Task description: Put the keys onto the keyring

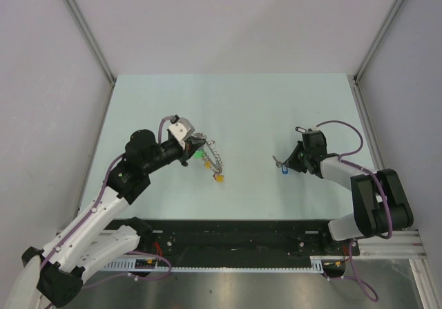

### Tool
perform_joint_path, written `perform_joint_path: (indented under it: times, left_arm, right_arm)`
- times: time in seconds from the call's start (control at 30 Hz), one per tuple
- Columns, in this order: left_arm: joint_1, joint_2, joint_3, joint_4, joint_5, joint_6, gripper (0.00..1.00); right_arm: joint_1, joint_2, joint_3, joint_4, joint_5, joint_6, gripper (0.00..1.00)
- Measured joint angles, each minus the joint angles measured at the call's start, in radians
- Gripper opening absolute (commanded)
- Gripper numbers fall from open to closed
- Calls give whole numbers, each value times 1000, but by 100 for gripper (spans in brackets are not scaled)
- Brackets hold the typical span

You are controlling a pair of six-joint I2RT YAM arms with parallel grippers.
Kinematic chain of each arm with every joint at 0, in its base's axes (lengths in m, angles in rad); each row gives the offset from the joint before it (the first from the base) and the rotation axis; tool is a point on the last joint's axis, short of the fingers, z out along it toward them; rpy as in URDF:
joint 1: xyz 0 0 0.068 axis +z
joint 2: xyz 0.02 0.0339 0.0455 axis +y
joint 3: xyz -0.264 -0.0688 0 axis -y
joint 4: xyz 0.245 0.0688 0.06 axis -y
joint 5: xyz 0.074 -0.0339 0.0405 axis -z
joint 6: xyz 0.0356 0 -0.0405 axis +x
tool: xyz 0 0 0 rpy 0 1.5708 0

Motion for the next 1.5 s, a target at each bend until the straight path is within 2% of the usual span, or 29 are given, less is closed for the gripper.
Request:
perform_joint_path:
  times: [0.07, 0.23, 0.37, 0.63, 0.83, 1.0, 1.2, 1.33, 1.5]
  left_arm:
    - [0, 0, 0, 0, 0, 0, 0]
    - [0, 0, 0, 0, 0, 0, 0]
    - [0, 0, 0, 0, -1, 0, 0]
    - [0, 0, 0, -3, -14, 7, 1]
    - [0, 0, 0, -3, -39, 10, 0]
    - [0, -6, -10, -1, -66, 18, 0]
    - [0, -10, -21, -2, -90, 27, 0]
    - [0, -13, -26, 1, -105, 27, 0]
    - [0, -13, -33, 2, -112, 27, 0]
  right_arm:
    - [0, 1, 0, 4, -6, -1, 0]
    - [2, -18, -3, 17, -24, -24, 0]
    - [34, -109, -4, 42, -27, -105, 0]
    - [245, -333, -5, 206, 20, -451, 0]
    - [278, -392, -39, 307, -5, -579, 0]
    - [288, -468, -100, 322, -89, -613, 0]
    - [263, -631, -204, 338, -195, -599, 0]
    - [272, -632, -219, 320, -219, -599, 0]
    - [306, -556, -224, 288, -220, -607, 0]
